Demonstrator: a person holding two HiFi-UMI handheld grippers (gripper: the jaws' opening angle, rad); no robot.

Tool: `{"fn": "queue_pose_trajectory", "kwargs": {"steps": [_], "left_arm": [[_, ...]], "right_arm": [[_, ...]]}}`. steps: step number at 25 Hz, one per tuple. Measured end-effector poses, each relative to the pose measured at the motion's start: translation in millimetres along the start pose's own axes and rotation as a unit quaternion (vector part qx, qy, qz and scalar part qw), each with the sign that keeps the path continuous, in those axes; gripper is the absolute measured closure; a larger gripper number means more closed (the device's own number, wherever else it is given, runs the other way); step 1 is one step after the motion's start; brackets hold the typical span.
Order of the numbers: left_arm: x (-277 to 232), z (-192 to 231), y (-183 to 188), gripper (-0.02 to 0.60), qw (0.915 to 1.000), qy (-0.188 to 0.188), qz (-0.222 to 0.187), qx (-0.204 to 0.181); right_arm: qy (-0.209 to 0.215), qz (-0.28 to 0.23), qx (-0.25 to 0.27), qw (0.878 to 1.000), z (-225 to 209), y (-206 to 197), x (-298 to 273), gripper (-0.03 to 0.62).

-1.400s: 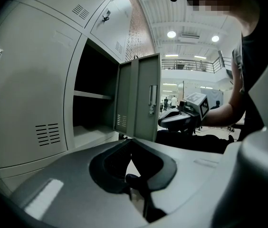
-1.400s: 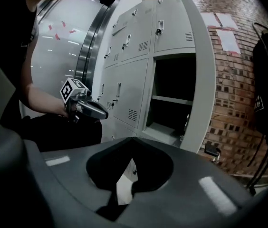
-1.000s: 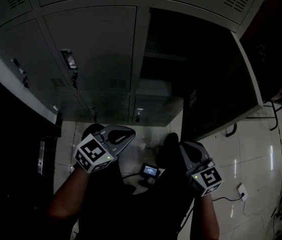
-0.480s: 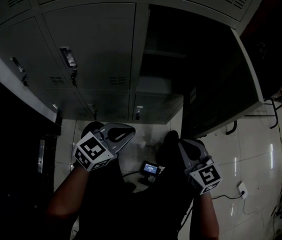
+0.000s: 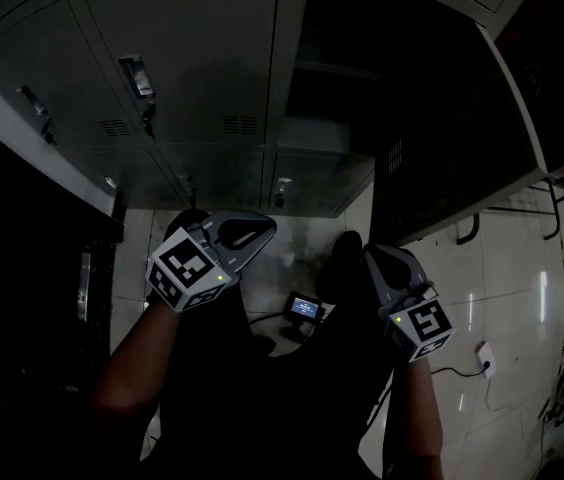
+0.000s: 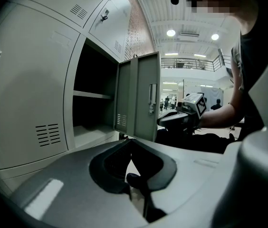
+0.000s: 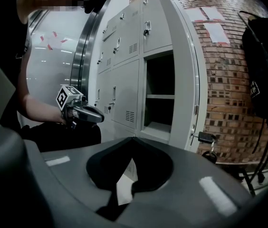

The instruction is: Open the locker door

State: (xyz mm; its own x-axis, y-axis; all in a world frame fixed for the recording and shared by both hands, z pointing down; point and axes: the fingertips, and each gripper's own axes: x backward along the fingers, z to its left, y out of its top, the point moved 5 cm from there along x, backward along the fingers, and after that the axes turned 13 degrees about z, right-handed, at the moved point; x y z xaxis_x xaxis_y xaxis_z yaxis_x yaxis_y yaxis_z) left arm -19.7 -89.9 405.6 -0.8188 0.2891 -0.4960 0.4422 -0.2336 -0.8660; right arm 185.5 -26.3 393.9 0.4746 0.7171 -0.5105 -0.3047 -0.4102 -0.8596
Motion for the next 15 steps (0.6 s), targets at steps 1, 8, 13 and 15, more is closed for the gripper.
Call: {"fn": "queue_pose_trajectory", "kwargs": {"steps": [1,8,13,15], "left_arm": [[0.1,0.0,-0.2,0.569,1.0000,0.000,0.000,0.000],[0.4,-0.2,-0.7,0.569,1.0000,0.000,-0.001,0.001],[0.1,-0.3,-0.5,0.569,1.0000,0.000,0.000,0.001],[-0.1,-0.7,-0.4,0.569,1.0000,0.000,0.000,0.001]], "right_arm": [[0.000,0.000,0.001,1.000,0.4,0.0,-0.3,0.592],[0.001,0.003,0.000,1.000,0.8,-1.7,-0.9,0.592],[0.002,0.001,0.003,1.000,1.6,0.1,-1.3,0.592],[0.003,0.001,0.003,1.000,1.7,0.0,-1.1,0.592]]}}
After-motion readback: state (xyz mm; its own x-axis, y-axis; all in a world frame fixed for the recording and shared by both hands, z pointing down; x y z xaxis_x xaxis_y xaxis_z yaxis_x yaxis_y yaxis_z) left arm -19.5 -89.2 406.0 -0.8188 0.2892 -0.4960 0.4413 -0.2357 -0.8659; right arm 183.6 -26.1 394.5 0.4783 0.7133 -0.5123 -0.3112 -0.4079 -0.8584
